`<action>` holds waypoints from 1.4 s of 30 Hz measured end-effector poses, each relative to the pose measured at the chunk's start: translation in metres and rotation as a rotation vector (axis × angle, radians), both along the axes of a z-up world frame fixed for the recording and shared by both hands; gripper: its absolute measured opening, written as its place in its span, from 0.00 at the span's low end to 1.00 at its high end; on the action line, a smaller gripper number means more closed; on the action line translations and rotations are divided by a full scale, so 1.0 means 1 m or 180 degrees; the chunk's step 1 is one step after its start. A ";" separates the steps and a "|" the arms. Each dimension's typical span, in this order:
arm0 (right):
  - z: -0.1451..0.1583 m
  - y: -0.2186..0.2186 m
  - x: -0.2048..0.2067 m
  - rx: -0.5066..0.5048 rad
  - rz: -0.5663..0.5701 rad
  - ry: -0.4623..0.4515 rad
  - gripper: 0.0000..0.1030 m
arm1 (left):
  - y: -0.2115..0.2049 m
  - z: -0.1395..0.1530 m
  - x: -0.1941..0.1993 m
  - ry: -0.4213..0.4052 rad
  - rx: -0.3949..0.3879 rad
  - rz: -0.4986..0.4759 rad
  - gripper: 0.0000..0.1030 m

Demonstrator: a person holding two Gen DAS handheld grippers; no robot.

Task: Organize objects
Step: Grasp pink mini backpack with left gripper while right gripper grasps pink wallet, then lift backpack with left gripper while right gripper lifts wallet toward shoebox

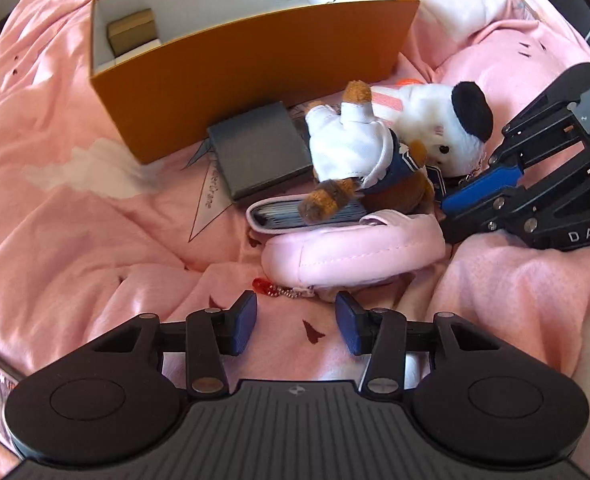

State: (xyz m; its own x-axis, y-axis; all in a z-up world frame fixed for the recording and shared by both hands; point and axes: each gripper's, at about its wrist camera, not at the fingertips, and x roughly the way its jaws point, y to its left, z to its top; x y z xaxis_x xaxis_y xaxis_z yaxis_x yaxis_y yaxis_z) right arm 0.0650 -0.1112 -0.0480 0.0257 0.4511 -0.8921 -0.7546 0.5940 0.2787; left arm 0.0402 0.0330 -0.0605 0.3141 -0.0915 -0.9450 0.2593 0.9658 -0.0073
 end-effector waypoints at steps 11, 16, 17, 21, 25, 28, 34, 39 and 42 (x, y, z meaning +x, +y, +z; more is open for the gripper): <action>-0.012 0.018 0.011 -0.0069 0.0021 -0.0049 0.17 | -0.017 -0.014 0.009 -0.0242 -0.0027 -0.0125 0.53; -0.010 0.024 0.022 0.0008 0.0033 -0.0122 0.11 | -0.018 -0.019 0.018 -0.0311 0.0022 0.0044 0.36; -0.009 0.025 0.024 0.0029 0.0031 -0.0122 0.11 | -0.016 -0.019 0.019 -0.0311 0.0040 0.0147 0.28; -0.002 0.028 0.030 0.0116 0.0049 -0.0186 0.11 | 0.003 -0.012 0.021 -0.0291 -0.0147 0.0514 0.25; 0.003 0.035 0.035 0.0136 0.0062 -0.0329 0.11 | 0.021 -0.001 0.020 -0.0324 -0.0246 0.0828 0.24; 0.005 0.045 0.036 0.0125 0.0104 -0.0438 0.12 | 0.036 0.012 0.019 -0.0383 -0.0313 0.1004 0.24; 0.005 0.062 0.037 0.0140 0.0222 -0.0532 0.25 | 0.066 0.025 0.022 -0.0445 -0.0188 0.1317 0.24; -0.002 0.077 0.039 0.0126 0.0277 -0.0548 0.29 | 0.086 0.018 0.025 -0.0422 -0.0248 0.1587 0.25; -0.008 0.085 0.041 0.0078 0.0280 -0.0640 0.35 | 0.090 0.017 0.027 -0.0436 -0.0255 0.1645 0.26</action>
State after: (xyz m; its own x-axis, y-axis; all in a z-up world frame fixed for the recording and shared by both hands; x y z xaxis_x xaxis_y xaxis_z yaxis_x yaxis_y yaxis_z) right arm 0.1062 -0.0260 -0.0562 0.1616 0.4809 -0.8618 -0.8452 0.5182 0.1307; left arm 0.0672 0.1233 -0.0437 0.4571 0.0376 -0.8886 -0.2457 0.9656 -0.0856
